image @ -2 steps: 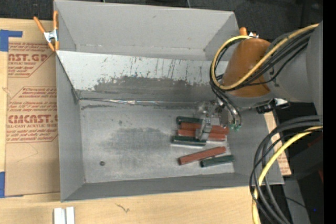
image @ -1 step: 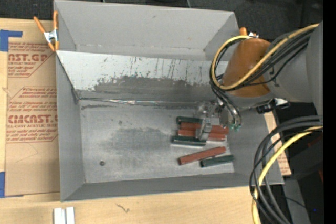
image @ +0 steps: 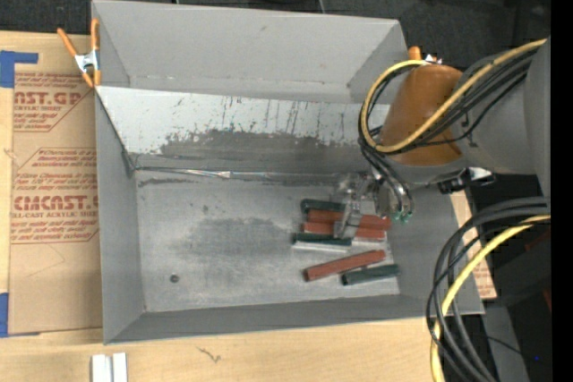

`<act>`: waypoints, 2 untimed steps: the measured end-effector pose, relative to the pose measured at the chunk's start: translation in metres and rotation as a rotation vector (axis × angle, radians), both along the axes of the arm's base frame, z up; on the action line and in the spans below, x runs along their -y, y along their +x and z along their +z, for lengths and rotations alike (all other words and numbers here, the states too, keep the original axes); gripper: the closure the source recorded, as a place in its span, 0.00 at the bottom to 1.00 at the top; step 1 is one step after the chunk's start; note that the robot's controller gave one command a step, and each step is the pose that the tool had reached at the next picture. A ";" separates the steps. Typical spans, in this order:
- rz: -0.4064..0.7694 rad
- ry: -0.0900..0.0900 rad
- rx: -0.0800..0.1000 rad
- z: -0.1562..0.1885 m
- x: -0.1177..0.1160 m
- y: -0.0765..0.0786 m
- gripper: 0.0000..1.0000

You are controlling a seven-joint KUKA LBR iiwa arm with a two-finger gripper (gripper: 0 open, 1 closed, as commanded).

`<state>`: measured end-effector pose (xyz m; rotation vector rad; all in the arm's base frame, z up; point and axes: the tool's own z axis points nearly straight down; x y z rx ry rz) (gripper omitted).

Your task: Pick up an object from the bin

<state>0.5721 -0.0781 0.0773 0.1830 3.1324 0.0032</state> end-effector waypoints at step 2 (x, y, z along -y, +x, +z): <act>0.000 0.000 -0.008 0.040 0.000 -0.002 1.00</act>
Offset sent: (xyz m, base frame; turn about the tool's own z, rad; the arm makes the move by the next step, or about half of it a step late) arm 0.0000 0.0000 0.0151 0.0000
